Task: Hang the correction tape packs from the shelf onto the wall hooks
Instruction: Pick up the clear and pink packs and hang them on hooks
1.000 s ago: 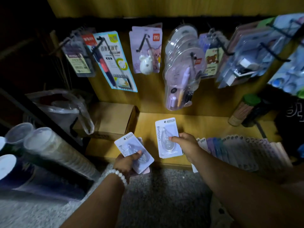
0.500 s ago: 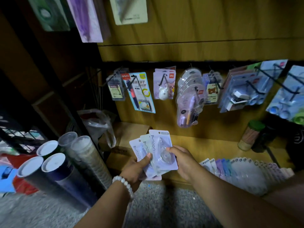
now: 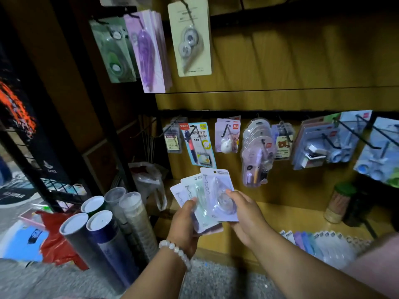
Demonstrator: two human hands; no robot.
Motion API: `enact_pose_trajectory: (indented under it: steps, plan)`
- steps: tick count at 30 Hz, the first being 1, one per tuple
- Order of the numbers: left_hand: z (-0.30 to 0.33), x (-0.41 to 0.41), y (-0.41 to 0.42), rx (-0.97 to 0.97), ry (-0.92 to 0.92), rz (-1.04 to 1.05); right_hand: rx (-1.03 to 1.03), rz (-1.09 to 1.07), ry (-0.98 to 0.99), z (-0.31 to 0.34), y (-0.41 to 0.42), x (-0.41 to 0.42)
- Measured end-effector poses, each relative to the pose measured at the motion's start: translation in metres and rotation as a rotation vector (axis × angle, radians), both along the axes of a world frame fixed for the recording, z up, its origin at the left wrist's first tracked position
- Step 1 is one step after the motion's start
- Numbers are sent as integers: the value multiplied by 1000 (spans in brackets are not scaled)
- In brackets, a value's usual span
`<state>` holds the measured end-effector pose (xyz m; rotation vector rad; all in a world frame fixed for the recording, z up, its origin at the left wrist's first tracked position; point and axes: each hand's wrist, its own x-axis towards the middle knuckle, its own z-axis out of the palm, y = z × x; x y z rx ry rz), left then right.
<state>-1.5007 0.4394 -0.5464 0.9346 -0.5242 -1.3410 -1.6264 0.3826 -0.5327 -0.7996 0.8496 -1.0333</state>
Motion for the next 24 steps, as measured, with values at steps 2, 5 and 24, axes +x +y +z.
enact_pose_trajectory:
  steps: [2, 5, 24]
  plan:
    - [16, -2, 4, 10, -2, 34, -34, -23, -28, 12, 1, 0]
    - [40, -7, 10, -59, -66, 56, -86, -46, -59, 29, 3, 1]
    - [155, -12, 0, -203, -162, 130, -602, -142, 10, 204, -36, -27]
